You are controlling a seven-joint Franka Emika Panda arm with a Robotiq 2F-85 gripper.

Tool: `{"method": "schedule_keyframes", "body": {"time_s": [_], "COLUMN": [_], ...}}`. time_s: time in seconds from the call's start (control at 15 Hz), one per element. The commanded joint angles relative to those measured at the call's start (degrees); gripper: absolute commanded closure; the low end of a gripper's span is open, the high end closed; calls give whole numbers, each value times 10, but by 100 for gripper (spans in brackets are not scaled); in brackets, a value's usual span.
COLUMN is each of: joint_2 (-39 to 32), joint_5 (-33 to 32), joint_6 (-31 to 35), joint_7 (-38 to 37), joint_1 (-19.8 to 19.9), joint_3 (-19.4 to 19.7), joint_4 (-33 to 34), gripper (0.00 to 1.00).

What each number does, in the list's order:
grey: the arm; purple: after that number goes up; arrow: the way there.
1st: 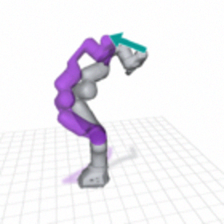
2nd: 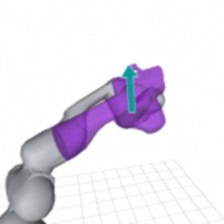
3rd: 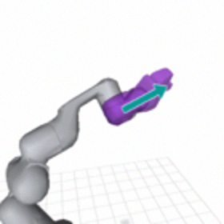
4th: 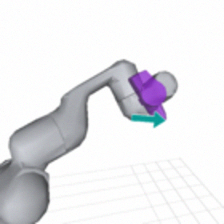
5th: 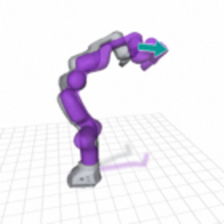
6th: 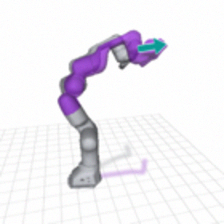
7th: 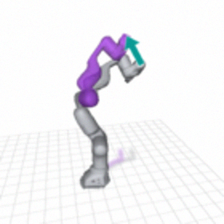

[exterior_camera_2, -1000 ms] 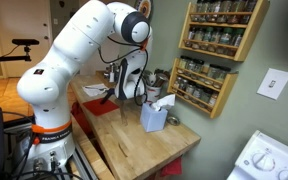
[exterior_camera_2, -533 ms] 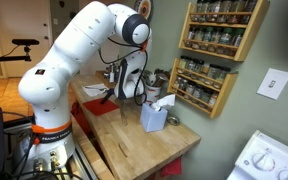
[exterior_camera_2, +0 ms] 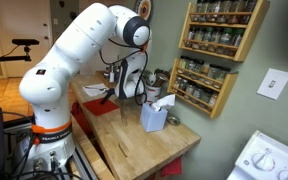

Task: Use the bottle to push the bowl to the left then put some contents of the bottle in the bowl

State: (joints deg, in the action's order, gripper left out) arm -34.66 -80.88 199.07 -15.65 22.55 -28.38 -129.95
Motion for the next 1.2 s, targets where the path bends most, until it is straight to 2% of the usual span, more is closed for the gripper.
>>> {"method": "schedule_keyframes", "body": {"time_s": [0.0,0.13,0.4,0.6,0.87,1.13], "joint_2": [-11,-1,38,70,100,109], "joint_5": [3,-5,-34,-30,22,126], "joint_6": [-23,-31,-65,-101,-156,-218], "joint_7": [-5,-14,-47,-53,-25,40], "joint_1": [-8,-4,6,13,41,107], "joint_3": [0,-4,-31,-61,-110,-193], "joint_4": [15,9,-26,-52,-83,-91], "gripper": [58,69,69,69,69,69]}}
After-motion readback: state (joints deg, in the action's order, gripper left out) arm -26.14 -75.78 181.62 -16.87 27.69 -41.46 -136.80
